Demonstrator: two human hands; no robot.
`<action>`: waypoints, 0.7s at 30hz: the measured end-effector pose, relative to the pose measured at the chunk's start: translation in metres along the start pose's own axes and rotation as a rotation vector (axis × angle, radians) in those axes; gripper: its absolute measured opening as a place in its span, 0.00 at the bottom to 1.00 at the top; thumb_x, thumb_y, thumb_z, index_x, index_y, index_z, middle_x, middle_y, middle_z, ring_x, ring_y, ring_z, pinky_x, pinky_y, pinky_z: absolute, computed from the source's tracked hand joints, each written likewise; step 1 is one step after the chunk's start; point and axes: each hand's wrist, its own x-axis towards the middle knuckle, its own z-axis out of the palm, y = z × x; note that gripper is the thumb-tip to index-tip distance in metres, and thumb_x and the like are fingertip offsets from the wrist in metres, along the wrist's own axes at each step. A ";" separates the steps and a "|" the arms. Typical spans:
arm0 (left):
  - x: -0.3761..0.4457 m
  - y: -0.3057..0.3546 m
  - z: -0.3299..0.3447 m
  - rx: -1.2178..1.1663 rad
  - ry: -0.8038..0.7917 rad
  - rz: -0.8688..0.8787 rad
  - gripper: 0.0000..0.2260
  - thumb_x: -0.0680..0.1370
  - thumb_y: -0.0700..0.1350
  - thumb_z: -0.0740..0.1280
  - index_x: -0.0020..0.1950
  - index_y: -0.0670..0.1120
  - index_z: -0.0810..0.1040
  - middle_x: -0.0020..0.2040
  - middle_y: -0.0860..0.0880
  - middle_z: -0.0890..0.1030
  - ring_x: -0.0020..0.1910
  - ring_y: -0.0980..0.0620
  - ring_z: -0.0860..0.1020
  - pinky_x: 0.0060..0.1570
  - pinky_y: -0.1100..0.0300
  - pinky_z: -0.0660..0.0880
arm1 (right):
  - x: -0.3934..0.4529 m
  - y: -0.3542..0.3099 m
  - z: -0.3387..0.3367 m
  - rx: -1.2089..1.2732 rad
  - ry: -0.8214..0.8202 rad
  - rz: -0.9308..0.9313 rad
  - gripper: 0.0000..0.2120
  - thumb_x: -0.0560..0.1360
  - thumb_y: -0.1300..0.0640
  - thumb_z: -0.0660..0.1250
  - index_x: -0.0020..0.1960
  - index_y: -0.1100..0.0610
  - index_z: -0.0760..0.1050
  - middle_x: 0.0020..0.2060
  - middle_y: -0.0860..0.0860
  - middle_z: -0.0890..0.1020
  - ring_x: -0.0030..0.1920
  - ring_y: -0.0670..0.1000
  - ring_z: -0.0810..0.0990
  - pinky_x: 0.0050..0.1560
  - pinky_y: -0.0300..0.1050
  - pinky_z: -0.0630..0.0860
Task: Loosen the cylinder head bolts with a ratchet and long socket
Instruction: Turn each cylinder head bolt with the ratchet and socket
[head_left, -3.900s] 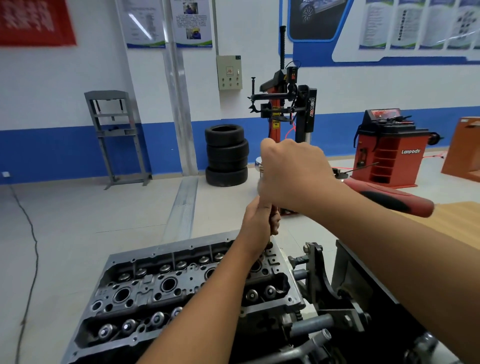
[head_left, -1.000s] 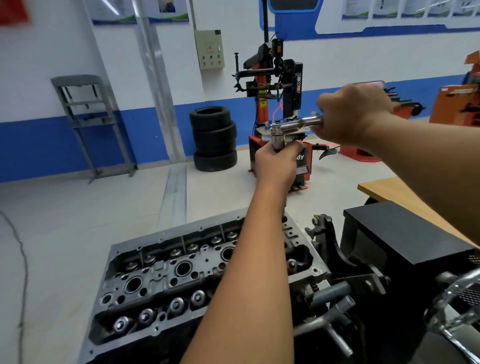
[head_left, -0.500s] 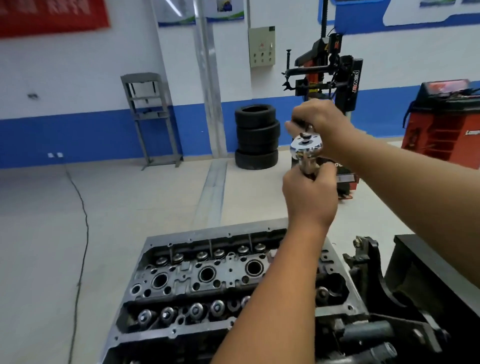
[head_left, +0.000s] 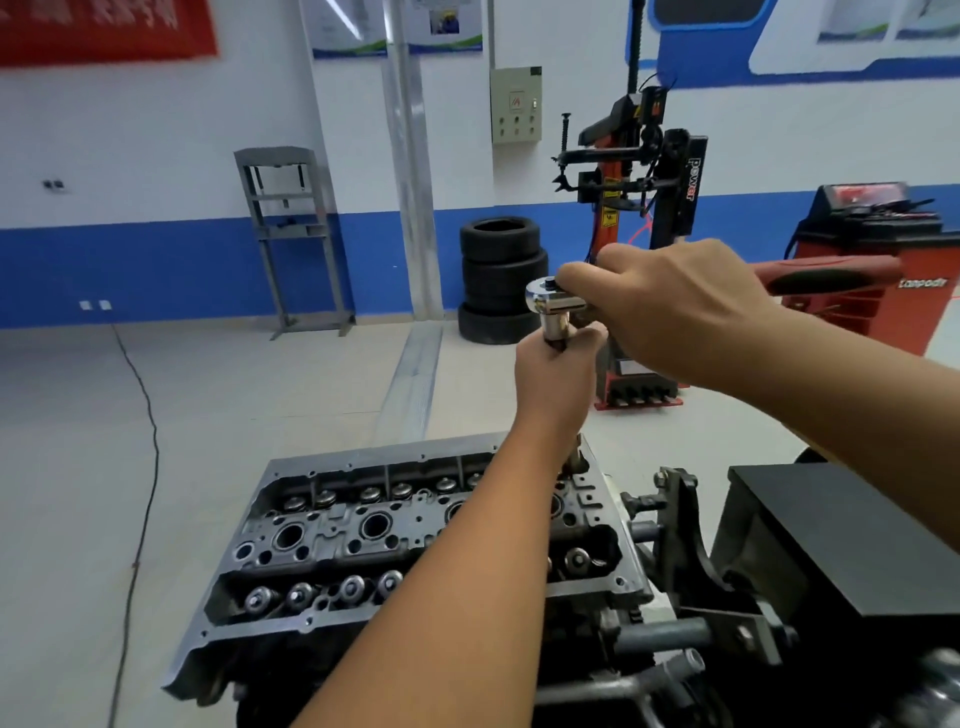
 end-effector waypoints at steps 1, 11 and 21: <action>-0.001 0.001 0.000 0.001 0.000 -0.006 0.21 0.79 0.41 0.66 0.26 0.55 0.72 0.25 0.55 0.64 0.25 0.54 0.60 0.30 0.58 0.60 | -0.001 -0.001 0.000 -0.011 0.007 0.026 0.18 0.80 0.66 0.60 0.67 0.54 0.69 0.42 0.54 0.71 0.25 0.54 0.65 0.28 0.43 0.59; 0.005 -0.007 0.014 0.012 -0.006 0.043 0.17 0.83 0.48 0.66 0.34 0.53 0.71 0.27 0.57 0.67 0.29 0.52 0.63 0.34 0.53 0.61 | -0.014 0.001 0.015 0.083 0.125 0.199 0.18 0.80 0.62 0.62 0.68 0.50 0.74 0.43 0.55 0.75 0.27 0.56 0.67 0.30 0.42 0.58; -0.007 -0.027 -0.006 0.097 -0.047 0.104 0.09 0.87 0.53 0.62 0.50 0.50 0.72 0.35 0.53 0.69 0.34 0.53 0.67 0.39 0.52 0.68 | 0.020 0.031 -0.032 0.631 0.289 0.581 0.18 0.81 0.57 0.68 0.70 0.47 0.75 0.59 0.54 0.82 0.57 0.59 0.80 0.57 0.57 0.78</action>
